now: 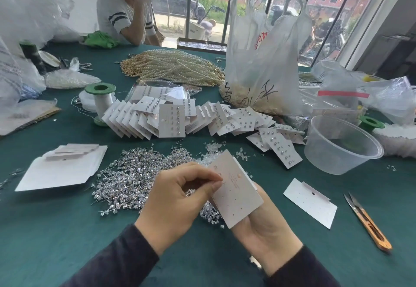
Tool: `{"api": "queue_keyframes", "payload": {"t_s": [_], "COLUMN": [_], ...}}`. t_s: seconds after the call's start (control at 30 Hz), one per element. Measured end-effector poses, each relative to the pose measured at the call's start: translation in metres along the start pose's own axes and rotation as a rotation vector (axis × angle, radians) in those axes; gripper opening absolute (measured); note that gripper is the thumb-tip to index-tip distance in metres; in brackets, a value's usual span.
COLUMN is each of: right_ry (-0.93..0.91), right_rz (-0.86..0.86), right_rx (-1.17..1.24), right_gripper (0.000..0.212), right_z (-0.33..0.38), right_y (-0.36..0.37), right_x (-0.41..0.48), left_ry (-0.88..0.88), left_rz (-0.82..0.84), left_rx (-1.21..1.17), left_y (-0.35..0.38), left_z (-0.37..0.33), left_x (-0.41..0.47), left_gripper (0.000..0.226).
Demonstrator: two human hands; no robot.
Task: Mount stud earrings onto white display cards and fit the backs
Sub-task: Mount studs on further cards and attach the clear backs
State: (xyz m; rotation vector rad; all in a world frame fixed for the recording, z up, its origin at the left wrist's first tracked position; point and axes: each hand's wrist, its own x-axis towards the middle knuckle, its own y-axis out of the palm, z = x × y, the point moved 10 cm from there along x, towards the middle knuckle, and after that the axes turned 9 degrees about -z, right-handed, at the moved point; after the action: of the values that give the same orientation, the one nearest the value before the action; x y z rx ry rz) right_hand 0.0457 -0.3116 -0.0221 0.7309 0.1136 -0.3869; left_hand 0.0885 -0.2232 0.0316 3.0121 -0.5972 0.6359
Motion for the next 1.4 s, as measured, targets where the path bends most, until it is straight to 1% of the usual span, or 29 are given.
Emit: {"api": "queue_keyframes", "payload": {"t_s": [0.07,0.13,0.27,0.4,0.53,0.57,0.63,0.67,0.77,0.9,1.1,1.23,1.3,1.4], "right_ry": [-0.002,0.001,0.006,0.011,0.007,0.008,0.008,0.007,0.001,0.011,0.009,0.016,0.009,-0.026], "right_rz": [0.012,0.018,0.038,0.055,0.064,0.069,0.066,0.061,0.063,0.057,-0.007,-0.070,-0.072,-0.059], "right_rx": [-0.008,-0.002,0.000,0.020,0.018,0.021,0.024,0.022,0.018,0.031,0.051,0.057,0.049,0.001], "right_gripper": [0.034,0.035,0.034,0.035,0.026,0.030,0.043,0.043,0.029,0.024,0.021,0.021,0.020,0.018], "right_z": [-0.001,0.000,-0.002,-0.003,-0.001,-0.001,-0.001,-0.001,0.000,-0.002,-0.004,-0.010,-0.011,-0.010], "right_y": [0.001,0.002,0.004,0.005,0.007,0.008,0.007,0.007,0.010,0.012,0.007,0.000,0.000,0.000], "right_x": [0.000,0.000,-0.001,-0.001,-0.002,-0.002,-0.002,-0.002,-0.003,-0.004,-0.003,-0.001,0.000,-0.001], "left_ry": [0.009,0.014,0.018,0.026,0.041,0.045,0.044,0.046,0.091,0.204,0.331,0.345,0.355,0.384], "left_rz": [-0.004,-0.014,-0.028,-0.042,-0.044,-0.043,-0.040,-0.036,-0.018,-0.056,-0.102,-0.101,-0.088,-0.089], "left_rx": [0.023,0.030,0.016,0.064,0.096,0.104,0.107,0.106,0.142,0.248,0.407,0.469,0.491,0.517], "left_y": [-0.001,-0.002,-0.002,-0.004,-0.004,-0.004,-0.004,-0.003,0.000,0.001,0.002,0.004,0.006,0.007], "left_z": [0.000,-0.001,-0.003,-0.002,-0.004,-0.004,-0.003,-0.003,-0.006,-0.015,-0.022,-0.020,-0.020,-0.024], "left_x": [0.000,0.000,-0.001,-0.001,-0.001,0.000,-0.001,-0.001,-0.003,-0.004,-0.009,-0.012,-0.013,-0.013], "left_gripper": [0.018,0.019,0.010,0.021,0.022,0.022,0.020,0.017,0.006,0.003,0.005,0.011,0.019,0.022]}}
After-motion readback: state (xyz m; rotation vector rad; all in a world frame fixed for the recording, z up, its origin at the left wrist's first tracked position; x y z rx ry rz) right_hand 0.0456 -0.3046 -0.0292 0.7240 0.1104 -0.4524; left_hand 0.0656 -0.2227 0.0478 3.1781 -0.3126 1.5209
